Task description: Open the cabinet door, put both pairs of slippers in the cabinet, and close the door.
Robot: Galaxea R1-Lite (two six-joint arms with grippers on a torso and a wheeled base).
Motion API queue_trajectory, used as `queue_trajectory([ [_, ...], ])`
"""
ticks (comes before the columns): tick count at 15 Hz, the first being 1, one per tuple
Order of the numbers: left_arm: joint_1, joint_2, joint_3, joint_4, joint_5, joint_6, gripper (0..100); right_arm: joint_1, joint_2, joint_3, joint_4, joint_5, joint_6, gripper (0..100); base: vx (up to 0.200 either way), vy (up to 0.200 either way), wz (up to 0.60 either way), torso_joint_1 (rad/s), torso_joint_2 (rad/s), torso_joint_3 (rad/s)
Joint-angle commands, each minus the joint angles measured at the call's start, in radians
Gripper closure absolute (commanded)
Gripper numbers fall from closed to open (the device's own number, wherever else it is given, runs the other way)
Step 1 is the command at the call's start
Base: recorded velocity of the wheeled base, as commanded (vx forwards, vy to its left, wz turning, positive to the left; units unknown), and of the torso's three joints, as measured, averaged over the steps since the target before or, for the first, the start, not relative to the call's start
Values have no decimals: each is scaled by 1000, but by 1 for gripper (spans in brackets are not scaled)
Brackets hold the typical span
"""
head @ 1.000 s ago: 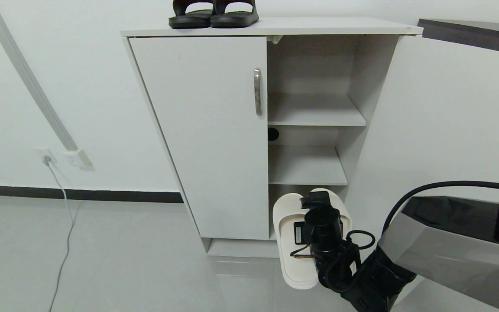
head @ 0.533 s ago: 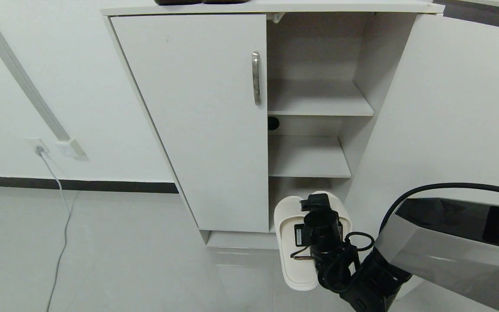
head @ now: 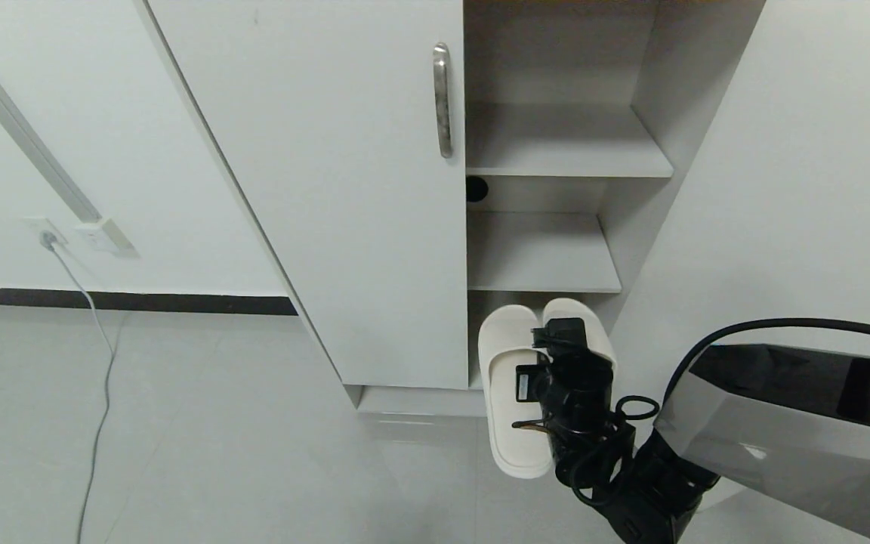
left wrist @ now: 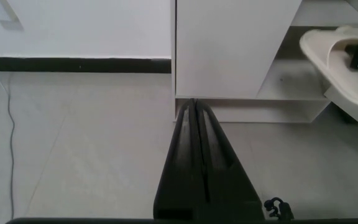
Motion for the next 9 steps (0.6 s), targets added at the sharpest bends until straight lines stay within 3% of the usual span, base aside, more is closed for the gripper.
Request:
queue_trajectory([
  [1, 0, 1, 0, 0, 1, 0, 100, -24, 24, 4, -90, -7, -65, 100, 0, 0, 0, 0, 0, 0],
  [9, 0, 1, 0, 0, 2, 0, 100, -35, 8, -1, -107, -7, -78, 100, 0, 0, 0, 0, 0, 0],
])
